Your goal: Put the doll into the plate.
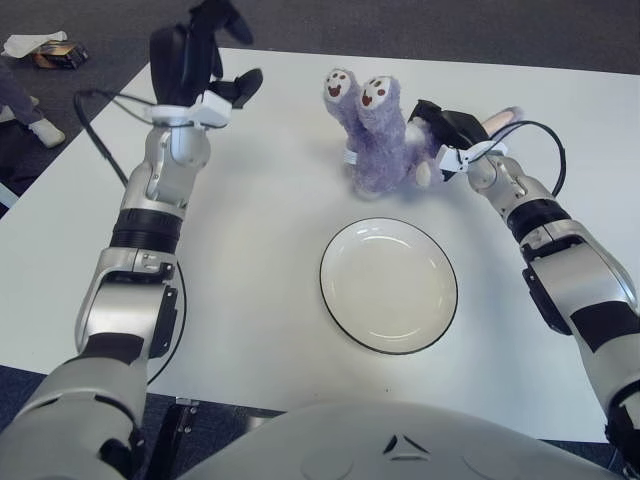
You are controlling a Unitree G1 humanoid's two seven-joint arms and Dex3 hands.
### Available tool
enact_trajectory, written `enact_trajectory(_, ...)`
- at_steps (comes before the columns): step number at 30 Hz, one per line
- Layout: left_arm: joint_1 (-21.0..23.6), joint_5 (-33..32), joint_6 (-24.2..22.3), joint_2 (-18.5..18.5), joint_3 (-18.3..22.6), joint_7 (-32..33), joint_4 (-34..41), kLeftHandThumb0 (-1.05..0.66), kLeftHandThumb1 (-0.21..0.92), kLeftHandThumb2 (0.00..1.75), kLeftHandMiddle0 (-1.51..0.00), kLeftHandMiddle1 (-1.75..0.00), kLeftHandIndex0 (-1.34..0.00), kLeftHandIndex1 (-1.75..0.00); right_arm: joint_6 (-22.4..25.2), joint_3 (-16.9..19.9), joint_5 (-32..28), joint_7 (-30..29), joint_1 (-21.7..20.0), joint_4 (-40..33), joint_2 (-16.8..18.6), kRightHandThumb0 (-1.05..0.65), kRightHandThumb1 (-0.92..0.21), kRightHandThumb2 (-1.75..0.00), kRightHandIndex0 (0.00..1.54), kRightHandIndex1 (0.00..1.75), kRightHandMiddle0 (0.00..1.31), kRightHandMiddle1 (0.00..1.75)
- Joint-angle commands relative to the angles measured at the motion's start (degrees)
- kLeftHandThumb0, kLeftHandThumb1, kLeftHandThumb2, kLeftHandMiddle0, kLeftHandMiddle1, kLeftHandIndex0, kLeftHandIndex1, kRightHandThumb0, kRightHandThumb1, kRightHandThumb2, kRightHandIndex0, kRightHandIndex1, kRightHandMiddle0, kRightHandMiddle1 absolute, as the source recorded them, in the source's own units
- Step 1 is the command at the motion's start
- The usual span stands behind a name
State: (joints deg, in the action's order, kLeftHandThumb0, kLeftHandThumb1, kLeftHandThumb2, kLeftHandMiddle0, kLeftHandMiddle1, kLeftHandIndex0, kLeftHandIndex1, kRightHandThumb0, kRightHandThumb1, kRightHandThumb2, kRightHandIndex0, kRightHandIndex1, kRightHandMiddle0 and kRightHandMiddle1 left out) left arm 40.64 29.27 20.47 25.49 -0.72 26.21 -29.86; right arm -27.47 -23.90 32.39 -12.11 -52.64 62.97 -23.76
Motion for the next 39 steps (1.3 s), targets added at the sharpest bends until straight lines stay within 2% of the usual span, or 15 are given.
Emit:
enact_trajectory(1, -0.6, -2.8, 2.5, -1.3, 1.6, 2.5, -4.0, -0.40, 0.60, 0.95, -1.04, -1.75, -0.39, -1.75, 1.2, 1.6, -0.3, 0.8, 2.4, -7.1, -1.8, 0.00, -0.10, -1.54, 0.82, 1.63, 0.55, 1.75)
enact_trajectory(3, -0.9, -3.9, 3.7, -2.8, 1.9, 4.0, -6.5, -0.39, 0.64, 0.90, -1.04, -1.75, -0.37, -1.75, 2.2, 2.6, -0.8, 1.4, 3.9, -10.9, -2.3, 0.00, -0.10, -1.53, 0.82, 1.62, 0.55, 1.75)
enact_trajectory(9, -1.7, -6.7, 5.2, -4.9, 2.2, 4.1, -9.9, -0.37, 0.73, 0.78, -1.03, -1.75, -0.31, -1.75, 3.3, 3.9, -0.1, -1.0, 5.3, -12.9, -1.9, 0.00, -0.10, -1.52, 0.82, 1.62, 0.54, 1.75)
enact_trajectory(18, -3.7, -10.5, 2.0, -4.2, 3.5, -1.4, -8.3, -0.36, 0.83, 0.64, -0.95, -1.75, -0.25, -1.75, 4.4, 6.4, -0.3, -0.7, 6.4, -19.7, -2.3, 0.00, -0.13, -1.52, 0.77, 1.68, 0.52, 1.75)
enact_trajectory(23, -4.2, -12.4, 0.1, -4.3, 3.8, -4.9, -8.3, -0.35, 0.89, 0.56, -0.87, -1.75, -0.22, -1.75, 5.9, 7.1, 0.3, -0.4, 6.7, -23.6, -2.3, 0.00, -0.05, -1.63, 0.80, 1.73, 0.60, 1.74)
enact_trajectory(32, -6.1, -12.6, -2.9, -5.9, 2.4, -7.3, -6.1, -0.35, 0.92, 0.52, -0.82, -1.75, -0.20, -1.75, 7.7, 9.2, -1.8, 3.6, 8.2, -29.7, -2.3, 0.00, -0.05, -1.63, 0.79, 1.75, 0.59, 1.75)
enact_trajectory(39, -7.4, -12.8, -4.3, -6.2, 1.3, -10.3, -5.5, -0.35, 0.92, 0.52, -0.82, -1.75, -0.20, -1.75, 7.4, 10.6, -3.2, 6.4, 9.7, -33.6, -2.8, 0.00, 0.02, -1.70, 0.84, 1.75, 0.66, 1.73)
